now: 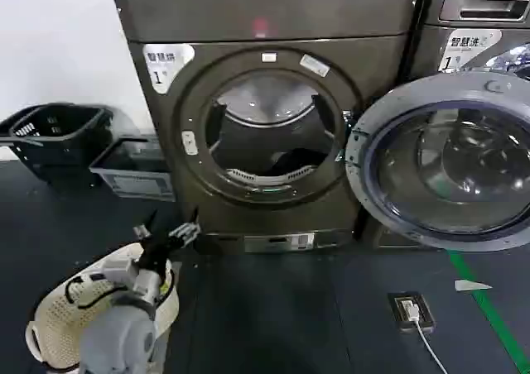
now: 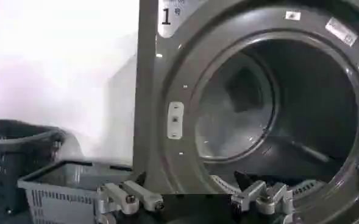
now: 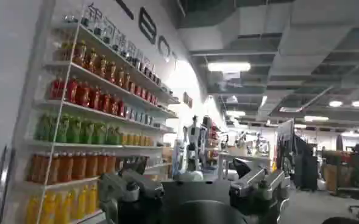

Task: Grasp the clothes from the dryer.

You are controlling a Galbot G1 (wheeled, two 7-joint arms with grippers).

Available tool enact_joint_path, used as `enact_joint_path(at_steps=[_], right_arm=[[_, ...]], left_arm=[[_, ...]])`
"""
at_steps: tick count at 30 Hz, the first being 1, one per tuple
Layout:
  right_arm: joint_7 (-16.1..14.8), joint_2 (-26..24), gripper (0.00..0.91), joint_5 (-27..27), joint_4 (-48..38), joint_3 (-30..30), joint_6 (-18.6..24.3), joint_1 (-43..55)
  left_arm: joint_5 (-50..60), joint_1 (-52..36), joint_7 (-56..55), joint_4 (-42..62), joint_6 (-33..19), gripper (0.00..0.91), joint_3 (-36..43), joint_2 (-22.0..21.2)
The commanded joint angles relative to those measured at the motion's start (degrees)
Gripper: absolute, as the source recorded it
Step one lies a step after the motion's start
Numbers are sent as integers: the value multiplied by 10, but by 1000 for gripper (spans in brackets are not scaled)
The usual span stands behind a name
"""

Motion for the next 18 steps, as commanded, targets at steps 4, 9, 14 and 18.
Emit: enact_joint_path(at_steps=[4,9,14,18], right_arm=[[-8,4,907,10,9,-5,41,-2],[-7,4,907,13,8,-2,43,-5],[-6,5,907,17,9,-2,42,-6],[-8,6,907,17,10,-5,42,-4]], left_arm=[[-10,15,4,-15,-7,907,-3,3],[-11,19,4,-22,-8,907,-3,3],[-11,23,4,-23,-10,907,-2,4],[-12,24,4,-25,-10,907,-1,4]])
